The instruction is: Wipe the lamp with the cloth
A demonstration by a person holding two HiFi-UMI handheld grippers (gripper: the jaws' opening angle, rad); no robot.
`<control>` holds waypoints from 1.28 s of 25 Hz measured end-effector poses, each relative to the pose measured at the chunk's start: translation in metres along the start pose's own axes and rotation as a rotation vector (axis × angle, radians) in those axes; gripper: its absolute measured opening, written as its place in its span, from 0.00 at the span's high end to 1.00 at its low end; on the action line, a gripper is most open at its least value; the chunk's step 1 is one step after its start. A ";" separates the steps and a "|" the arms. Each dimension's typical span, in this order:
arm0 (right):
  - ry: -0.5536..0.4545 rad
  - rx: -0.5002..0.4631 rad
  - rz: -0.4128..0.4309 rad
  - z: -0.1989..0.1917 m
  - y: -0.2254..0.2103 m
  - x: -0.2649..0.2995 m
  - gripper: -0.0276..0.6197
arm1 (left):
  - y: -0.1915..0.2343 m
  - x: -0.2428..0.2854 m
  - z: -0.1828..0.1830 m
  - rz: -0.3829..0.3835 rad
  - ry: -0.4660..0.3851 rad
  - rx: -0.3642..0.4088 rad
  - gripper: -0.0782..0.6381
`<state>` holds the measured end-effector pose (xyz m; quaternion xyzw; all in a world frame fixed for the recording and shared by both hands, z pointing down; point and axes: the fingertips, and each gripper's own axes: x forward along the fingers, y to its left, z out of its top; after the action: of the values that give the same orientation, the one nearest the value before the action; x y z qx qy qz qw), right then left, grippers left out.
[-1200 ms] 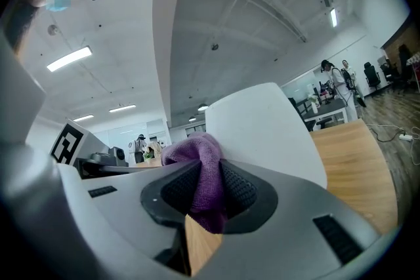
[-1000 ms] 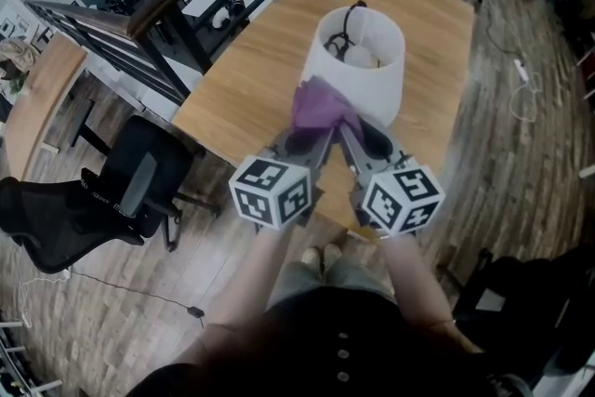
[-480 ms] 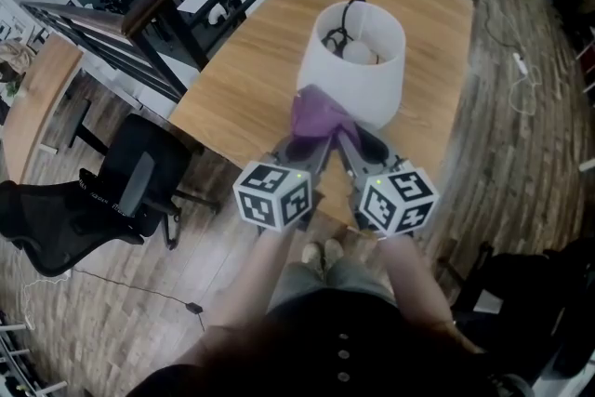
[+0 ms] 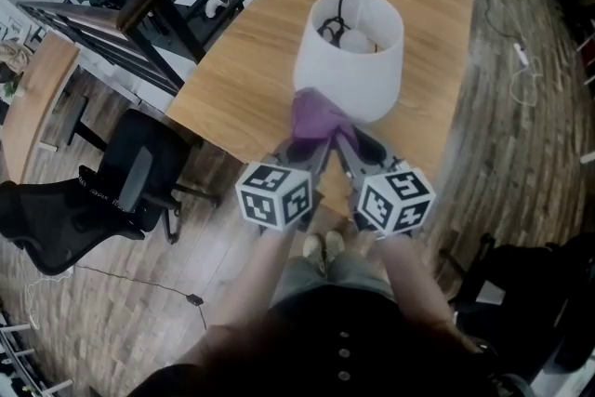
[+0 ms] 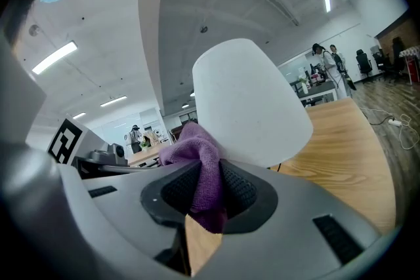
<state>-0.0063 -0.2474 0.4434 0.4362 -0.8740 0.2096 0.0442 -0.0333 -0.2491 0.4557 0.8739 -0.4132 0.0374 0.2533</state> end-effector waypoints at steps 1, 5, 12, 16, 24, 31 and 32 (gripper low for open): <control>0.002 0.004 0.000 -0.002 -0.001 -0.001 0.84 | -0.001 -0.001 -0.002 -0.002 0.001 -0.008 0.88; -0.003 0.006 0.000 -0.004 -0.001 -0.005 0.84 | -0.007 -0.004 -0.005 -0.010 -0.016 -0.044 0.88; -0.079 0.004 0.029 0.020 0.008 -0.021 0.84 | -0.025 -0.014 0.018 -0.043 -0.078 -0.031 0.88; -0.131 -0.010 0.042 0.042 0.014 -0.033 0.84 | -0.039 -0.018 0.039 -0.068 -0.116 0.010 0.88; -0.237 -0.083 0.070 0.098 0.018 -0.050 0.84 | -0.062 -0.020 0.078 -0.109 -0.171 0.100 0.88; -0.305 -0.127 0.058 0.133 0.012 -0.061 0.84 | -0.085 -0.015 0.115 -0.157 -0.222 0.185 0.88; -0.309 -0.130 0.055 0.136 0.010 -0.060 0.84 | -0.086 -0.014 0.120 -0.159 -0.229 0.191 0.88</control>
<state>0.0375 -0.2525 0.3009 0.4354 -0.8937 0.0840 -0.0683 0.0043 -0.2507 0.3118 0.9226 -0.3632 -0.0435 0.1224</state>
